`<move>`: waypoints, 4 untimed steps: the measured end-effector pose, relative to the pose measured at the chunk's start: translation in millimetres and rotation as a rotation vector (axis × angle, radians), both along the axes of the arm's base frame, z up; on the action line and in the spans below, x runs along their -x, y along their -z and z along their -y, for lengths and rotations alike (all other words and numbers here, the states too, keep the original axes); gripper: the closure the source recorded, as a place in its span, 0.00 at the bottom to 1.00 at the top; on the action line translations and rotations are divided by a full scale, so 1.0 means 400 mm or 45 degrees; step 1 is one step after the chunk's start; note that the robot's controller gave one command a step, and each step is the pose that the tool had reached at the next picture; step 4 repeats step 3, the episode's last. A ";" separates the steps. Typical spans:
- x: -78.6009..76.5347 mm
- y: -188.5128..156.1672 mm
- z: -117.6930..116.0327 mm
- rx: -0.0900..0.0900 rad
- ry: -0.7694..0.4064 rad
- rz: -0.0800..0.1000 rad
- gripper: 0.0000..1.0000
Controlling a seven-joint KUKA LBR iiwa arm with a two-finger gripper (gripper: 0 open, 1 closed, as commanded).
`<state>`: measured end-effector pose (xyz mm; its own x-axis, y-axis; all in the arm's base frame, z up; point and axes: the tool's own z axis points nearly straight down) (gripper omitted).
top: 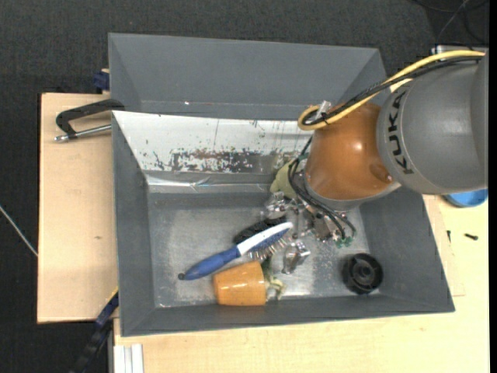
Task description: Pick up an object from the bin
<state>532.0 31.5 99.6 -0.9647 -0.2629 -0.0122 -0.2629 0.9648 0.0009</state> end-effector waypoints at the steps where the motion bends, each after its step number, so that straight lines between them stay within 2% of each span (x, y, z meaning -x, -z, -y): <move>1: -0.001 -0.001 0.005 0.003 0.002 0.001 1.00; 2: -0.033 -0.241 0.066 0.005 -0.008 0.003 1.00; 3: -0.012 -0.413 0.227 0.012 -0.368 0.000 1.00; 4: -0.012 -0.413 0.227 0.012 -0.368 0.000 1.00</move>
Offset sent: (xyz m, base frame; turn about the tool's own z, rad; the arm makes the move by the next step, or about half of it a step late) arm 0.0000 0.0000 0.0000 0.0000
